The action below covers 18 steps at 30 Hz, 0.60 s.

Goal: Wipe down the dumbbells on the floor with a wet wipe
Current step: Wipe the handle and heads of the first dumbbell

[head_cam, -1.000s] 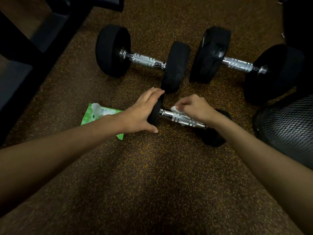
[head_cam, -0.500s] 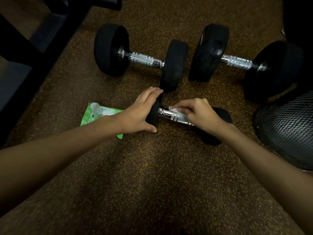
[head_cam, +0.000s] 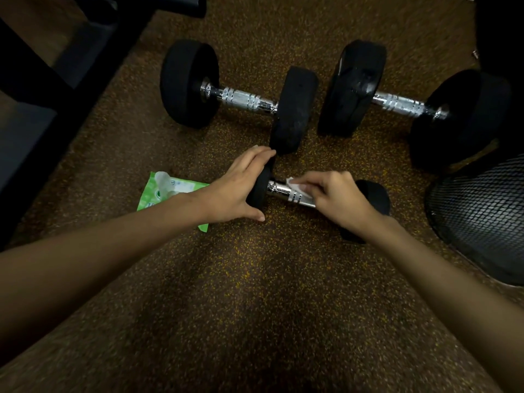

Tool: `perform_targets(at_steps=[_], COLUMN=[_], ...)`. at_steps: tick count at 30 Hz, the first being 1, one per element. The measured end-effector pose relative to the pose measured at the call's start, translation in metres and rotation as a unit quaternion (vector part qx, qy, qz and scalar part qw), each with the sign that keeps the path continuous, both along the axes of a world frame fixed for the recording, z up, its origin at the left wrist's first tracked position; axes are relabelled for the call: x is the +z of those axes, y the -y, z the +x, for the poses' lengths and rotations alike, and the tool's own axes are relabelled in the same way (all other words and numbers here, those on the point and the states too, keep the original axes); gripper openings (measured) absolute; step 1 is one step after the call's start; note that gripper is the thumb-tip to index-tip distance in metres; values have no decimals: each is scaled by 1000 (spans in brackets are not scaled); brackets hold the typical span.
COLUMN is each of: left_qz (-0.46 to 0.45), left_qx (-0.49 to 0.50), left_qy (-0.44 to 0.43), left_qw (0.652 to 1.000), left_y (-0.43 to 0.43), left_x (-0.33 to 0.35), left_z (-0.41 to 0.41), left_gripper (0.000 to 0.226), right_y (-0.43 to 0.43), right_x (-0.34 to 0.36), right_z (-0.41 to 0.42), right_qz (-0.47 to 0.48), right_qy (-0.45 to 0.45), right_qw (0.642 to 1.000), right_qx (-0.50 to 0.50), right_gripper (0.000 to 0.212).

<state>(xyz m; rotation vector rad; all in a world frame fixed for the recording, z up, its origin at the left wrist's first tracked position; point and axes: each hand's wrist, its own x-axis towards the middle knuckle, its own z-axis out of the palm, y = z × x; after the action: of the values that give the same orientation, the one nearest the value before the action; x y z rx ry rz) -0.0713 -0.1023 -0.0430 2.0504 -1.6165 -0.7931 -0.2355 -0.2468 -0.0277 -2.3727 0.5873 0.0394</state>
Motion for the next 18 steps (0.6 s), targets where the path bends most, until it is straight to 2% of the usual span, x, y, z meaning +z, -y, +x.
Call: perform_targets(at_steps=[5, 8, 10, 14, 16, 18], left_qz=[10, 11, 4, -1, 0, 3], left_qx=[3, 2, 2, 0, -1, 1], left_qy=[-7, -7, -2, 2, 1, -1], left_qw=[1000, 1000, 1000, 1000, 1000, 1000], left_y=[2, 3, 3, 1, 1, 2], left_x=[0, 0, 0, -2, -2, -2], left_z=[1, 2, 2, 2, 1, 2], left_gripper=[118, 118, 118, 118, 118, 118], right_y=[9, -7, -22, -23, -12, -2], right_x=[-11, -14, -14, -8, -5, -5], right_z=[33, 42, 35, 1, -7, -3], right_qz=[22, 8, -18, -46, -42, -7], right_qy=[-60, -55, -27, -27, -15, -11], right_qw=[996, 995, 998, 993, 993, 998], right_qx=[-61, -79, -53, 103, 111, 68], right_gripper=[25, 26, 28, 61, 61, 48])
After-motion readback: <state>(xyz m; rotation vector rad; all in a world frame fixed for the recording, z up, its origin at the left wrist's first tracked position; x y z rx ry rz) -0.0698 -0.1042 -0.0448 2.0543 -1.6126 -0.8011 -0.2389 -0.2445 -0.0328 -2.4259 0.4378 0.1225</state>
